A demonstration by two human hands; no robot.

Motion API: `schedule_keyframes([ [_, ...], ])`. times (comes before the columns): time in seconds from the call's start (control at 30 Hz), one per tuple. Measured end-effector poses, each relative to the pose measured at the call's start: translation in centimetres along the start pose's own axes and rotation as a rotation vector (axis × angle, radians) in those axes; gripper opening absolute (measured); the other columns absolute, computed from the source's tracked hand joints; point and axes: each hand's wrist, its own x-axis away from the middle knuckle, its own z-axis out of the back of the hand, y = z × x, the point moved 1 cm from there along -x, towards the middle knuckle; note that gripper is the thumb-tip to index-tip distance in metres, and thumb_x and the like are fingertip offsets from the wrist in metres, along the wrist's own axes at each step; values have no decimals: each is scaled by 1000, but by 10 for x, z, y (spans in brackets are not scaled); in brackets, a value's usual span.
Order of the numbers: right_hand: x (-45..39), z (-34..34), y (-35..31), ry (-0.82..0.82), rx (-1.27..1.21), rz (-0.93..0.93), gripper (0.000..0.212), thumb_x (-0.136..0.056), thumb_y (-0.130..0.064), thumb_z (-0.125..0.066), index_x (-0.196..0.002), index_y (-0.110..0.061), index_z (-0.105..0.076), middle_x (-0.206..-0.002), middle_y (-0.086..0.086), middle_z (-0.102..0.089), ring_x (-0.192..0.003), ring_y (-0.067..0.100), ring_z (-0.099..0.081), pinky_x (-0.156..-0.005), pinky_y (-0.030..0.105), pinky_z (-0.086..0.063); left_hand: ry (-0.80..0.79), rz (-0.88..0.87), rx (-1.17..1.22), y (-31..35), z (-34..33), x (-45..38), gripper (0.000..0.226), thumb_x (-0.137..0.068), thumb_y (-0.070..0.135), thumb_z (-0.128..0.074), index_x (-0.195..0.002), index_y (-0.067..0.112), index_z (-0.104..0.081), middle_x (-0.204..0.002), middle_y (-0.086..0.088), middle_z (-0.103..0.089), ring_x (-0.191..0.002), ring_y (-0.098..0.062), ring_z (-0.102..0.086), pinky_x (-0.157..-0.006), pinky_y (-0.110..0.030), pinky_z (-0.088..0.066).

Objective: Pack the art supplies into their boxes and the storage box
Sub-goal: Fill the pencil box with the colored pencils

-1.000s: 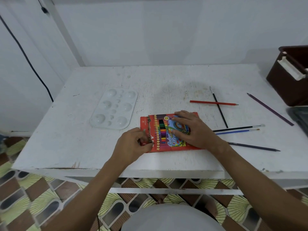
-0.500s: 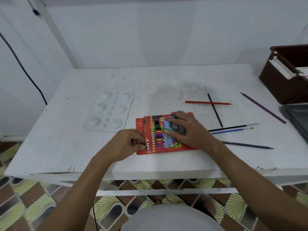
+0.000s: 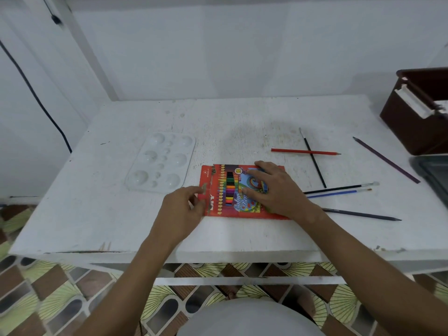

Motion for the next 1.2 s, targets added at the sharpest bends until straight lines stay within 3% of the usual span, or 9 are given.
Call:
schedule_keyframes([
  [0.07, -4, 1, -1, 29, 24, -81, 60, -85, -57, -56, -134, -22, -52, -143, 8, -42, -131, 22, -39, -107, 37, -32, 106, 53, 27, 10, -3, 5, 10, -91, 29, -59, -90, 19, -62, -71, 11, -61, -60, -5, -57, -52, -12, -39],
  [0.17, -12, 3, -3, 72, 98, -163, 62, -83, -63, -53, -131, -24, -54, -128, 7, -51, -119, 23, -48, -98, 38, -39, -10, 82, -6, 30, -20, 4, 17, -90, 35, -57, -82, 19, -56, -72, 7, -63, -62, -8, -58, -57, -27, -47],
  [0.27, -17, 4, -7, 71, 154, -232, 60, -83, -64, -51, -130, -27, -54, -122, 9, -52, -113, 25, -48, -94, 39, -40, -103, 96, -38, 48, -36, -9, 24, -90, 40, -55, -81, 19, -61, -74, 5, -63, -68, -13, -60, -58, -26, -46],
  [0.4, -18, 14, -7, 60, 155, -255, 41, -92, -43, -50, -127, -23, -57, -109, 13, -53, -101, 27, -49, -85, 35, -39, -62, 104, -59, 57, -41, -34, 23, -87, 35, -54, -81, 13, -58, -81, -2, -63, -70, -19, -58, -52, -24, -41],
  [0.5, -14, 15, -5, 26, 28, -228, 33, -95, -25, -49, -125, -17, -59, -102, 14, -54, -96, 27, -53, -81, 32, -46, -88, 141, -135, 54, -42, -51, 34, -87, 40, -50, -99, 9, -58, -104, -14, -57, -93, -28, -56, -76, -35, -50],
  [0.57, -9, 15, -8, 10, -67, -194, 30, -96, -16, -48, -123, -14, -62, -103, 12, -59, -92, 21, -57, -79, 24, -45, -107, 177, -264, 57, -44, -60, 49, -90, 46, -46, -117, 6, -52, -119, -17, -48, -111, -32, -45, -91, -41, -40],
  [0.83, 1, 31, 4, 34, -195, -251, 22, -91, -13, -56, -111, -14, -65, -106, 0, -68, -74, 0, -53, -63, -1, -35, -134, 237, -390, 63, -69, -70, 118, -70, 88, -36, -149, 3, -11, -153, -25, -13, -142, -43, -13, -112, -57, -15],
  [1.03, 13, 65, 45, 109, -182, -335, 26, -88, -11, -62, -113, -11, -65, -109, 2, -66, -79, 10, -57, -71, 9, -38, -236, 87, -433, 48, -58, -78, 117, -69, 77, -57, -150, 9, -7, -156, -20, -3, -144, -37, -2, -116, -52, -6],
  [1.2, 20, 97, 93, 209, -146, -385, 25, -87, -11, -63, -112, -10, -66, -110, 4, -64, -84, 11, -54, -72, 5, -35, -418, -2, -504, 48, -46, -89, 119, -68, 59, -70, -151, 15, 2, -158, -12, 8, -145, -33, 8, -118, -51, -8],
])
